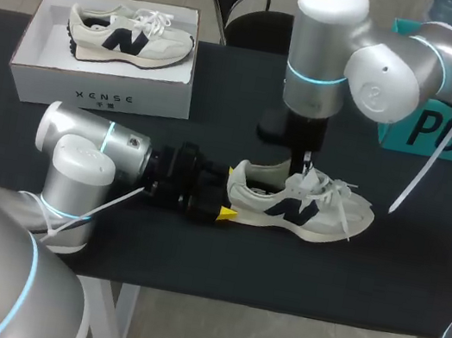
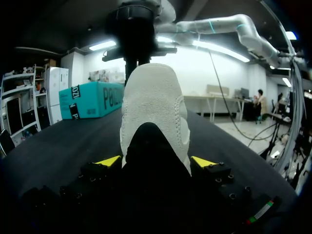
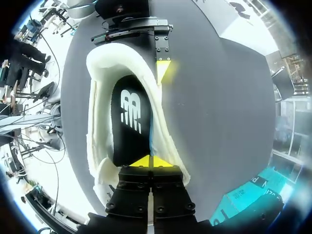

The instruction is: Take the shoe out of the shoebox, open the shoe tongue, remove and reinsert the insole, then place the shoe into the shoebox

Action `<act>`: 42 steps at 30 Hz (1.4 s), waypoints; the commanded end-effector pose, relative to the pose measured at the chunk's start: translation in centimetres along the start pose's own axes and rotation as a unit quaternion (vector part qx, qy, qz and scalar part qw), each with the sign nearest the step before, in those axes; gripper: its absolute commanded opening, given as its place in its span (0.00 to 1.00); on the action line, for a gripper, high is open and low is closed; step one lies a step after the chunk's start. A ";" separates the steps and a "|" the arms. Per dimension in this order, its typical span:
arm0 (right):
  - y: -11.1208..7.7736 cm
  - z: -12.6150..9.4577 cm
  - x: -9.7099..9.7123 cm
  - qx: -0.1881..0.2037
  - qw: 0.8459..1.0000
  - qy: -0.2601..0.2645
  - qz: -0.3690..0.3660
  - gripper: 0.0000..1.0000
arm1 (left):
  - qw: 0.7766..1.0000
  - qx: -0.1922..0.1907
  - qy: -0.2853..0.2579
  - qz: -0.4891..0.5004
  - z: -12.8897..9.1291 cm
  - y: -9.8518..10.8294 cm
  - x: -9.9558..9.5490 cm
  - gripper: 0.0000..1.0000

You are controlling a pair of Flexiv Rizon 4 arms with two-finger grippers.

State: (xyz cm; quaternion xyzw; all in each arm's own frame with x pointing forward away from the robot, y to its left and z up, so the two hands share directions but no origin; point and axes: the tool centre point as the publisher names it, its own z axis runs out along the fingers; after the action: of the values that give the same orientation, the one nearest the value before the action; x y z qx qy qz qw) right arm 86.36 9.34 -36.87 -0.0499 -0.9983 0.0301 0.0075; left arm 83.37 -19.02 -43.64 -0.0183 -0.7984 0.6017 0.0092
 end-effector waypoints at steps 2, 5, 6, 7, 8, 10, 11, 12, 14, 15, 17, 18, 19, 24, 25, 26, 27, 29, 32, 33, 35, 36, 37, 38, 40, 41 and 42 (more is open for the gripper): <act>-0.7 -1.2 0.1 -0.002 1.000 -0.009 0.003 0.00 | 1.000 0.000 0.000 0.000 0.0 0.3 0.0 0.00; -0.6 -1.2 0.0 0.000 1.000 -0.009 0.001 0.00 | 1.000 0.000 0.000 0.000 0.0 0.3 0.0 0.00; -0.6 -1.2 0.1 0.002 1.000 -0.008 0.000 0.00 | 1.000 0.000 0.000 0.000 0.0 0.3 0.0 0.00; -0.4 -1.1 0.3 0.006 1.000 -0.005 0.000 0.00 | 1.000 0.000 0.000 0.000 0.0 0.3 0.0 0.00; -0.3 -0.9 0.4 0.013 1.000 -0.001 -0.001 0.00 | 1.000 0.000 0.000 0.000 0.0 0.3 0.0 0.00; -0.1 -0.5 0.6 0.018 1.000 0.004 -0.002 0.00 | 1.000 0.000 0.000 0.000 0.0 0.3 0.0 0.00; 0.0 -0.3 0.7 0.027 1.000 0.007 -0.002 0.00 | 1.000 0.000 0.000 0.000 0.0 0.3 0.0 0.00; 0.1 -0.2 0.9 0.030 1.000 0.008 -0.002 0.00 | 1.000 0.000 0.000 0.000 0.0 0.3 0.0 0.00; 0.2 0.1 0.9 0.036 0.999 0.014 -0.005 0.00 | 1.000 0.000 0.000 0.000 0.0 0.3 0.0 0.00; 0.3 0.3 0.9 0.039 0.999 0.016 -0.006 0.07 | 1.000 0.000 0.000 0.000 0.0 0.3 0.0 0.00; 0.3 0.6 0.8 0.039 0.999 0.017 -0.006 0.19 | 1.000 0.000 0.000 0.000 0.0 0.3 0.0 0.00; 0.4 0.7 0.7 0.042 0.999 0.020 -0.006 0.24 | 1.000 0.000 0.000 0.000 0.0 0.3 0.0 0.00; 0.4 0.8 0.7 0.042 0.999 0.020 -0.005 0.29 | 1.000 0.000 0.000 0.000 0.0 0.3 0.0 0.00; 0.5 1.3 0.5 0.041 0.999 0.022 -0.004 0.37 | 1.000 0.000 0.000 0.000 0.0 0.3 0.0 0.00; 0.5 1.4 0.5 0.041 0.999 0.023 -0.003 0.36 | 1.000 0.000 0.000 0.000 0.0 0.3 0.0 0.00; 0.5 1.5 0.5 0.040 0.999 0.023 -0.003 0.36 | 1.000 0.000 0.000 0.000 0.0 0.3 0.0 0.00; 0.6 1.6 0.5 0.041 0.999 0.025 -0.003 0.36 | 1.000 0.000 0.000 0.000 0.0 0.3 0.0 0.00; 0.6 1.7 0.6 0.042 0.999 0.026 -0.003 0.36 | 1.000 0.000 0.000 0.000 0.0 0.3 0.0 0.00; 0.6 2.3 0.9 0.045 0.999 0.030 -0.002 0.36 | 1.000 0.000 0.000 0.000 0.0 0.3 0.0 0.00; 0.7 2.6 1.0 0.045 0.998 0.032 -0.001 0.36 | 1.000 0.000 0.000 0.000 0.0 0.3 0.0 0.00; 0.9 3.4 1.3 0.044 0.998 0.037 0.000 0.36 | 1.000 0.000 0.000 0.000 0.0 0.3 0.0 0.00; 1.0 3.9 1.4 0.043 0.998 0.040 0.001 0.37 | 1.000 0.000 0.000 0.000 0.0 0.3 0.0 0.00; 1.1 4.3 1.5 0.042 0.998 0.041 0.001 0.38 | 1.000 0.000 0.000 0.000 0.0 0.3 0.0 0.00; 1.2 4.9 1.6 0.041 0.998 0.043 0.002 0.39 | 1.000 0.000 0.000 0.000 0.0 0.3 0.0 0.00; 1.5 5.7 1.9 0.040 0.998 0.044 0.003 0.40 | 1.000 0.000 0.000 0.000 0.0 0.3 0.0 0.00; 1.6 6.2 1.9 0.039 0.998 0.045 0.002 0.40 | 1.000 0.000 0.000 0.000 0.0 0.3 0.0 0.00; 1.7 6.7 2.0 0.035 0.998 0.043 0.000 0.41 | 1.000 0.000 0.000 0.000 0.0 0.3 0.0 0.00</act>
State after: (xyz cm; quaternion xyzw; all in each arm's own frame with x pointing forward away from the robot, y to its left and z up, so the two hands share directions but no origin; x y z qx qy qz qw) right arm 84.31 10.27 -41.16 -0.0531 -0.9951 0.0653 0.0516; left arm 83.37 -19.01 -43.65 -0.0183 -0.7985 0.6017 0.0091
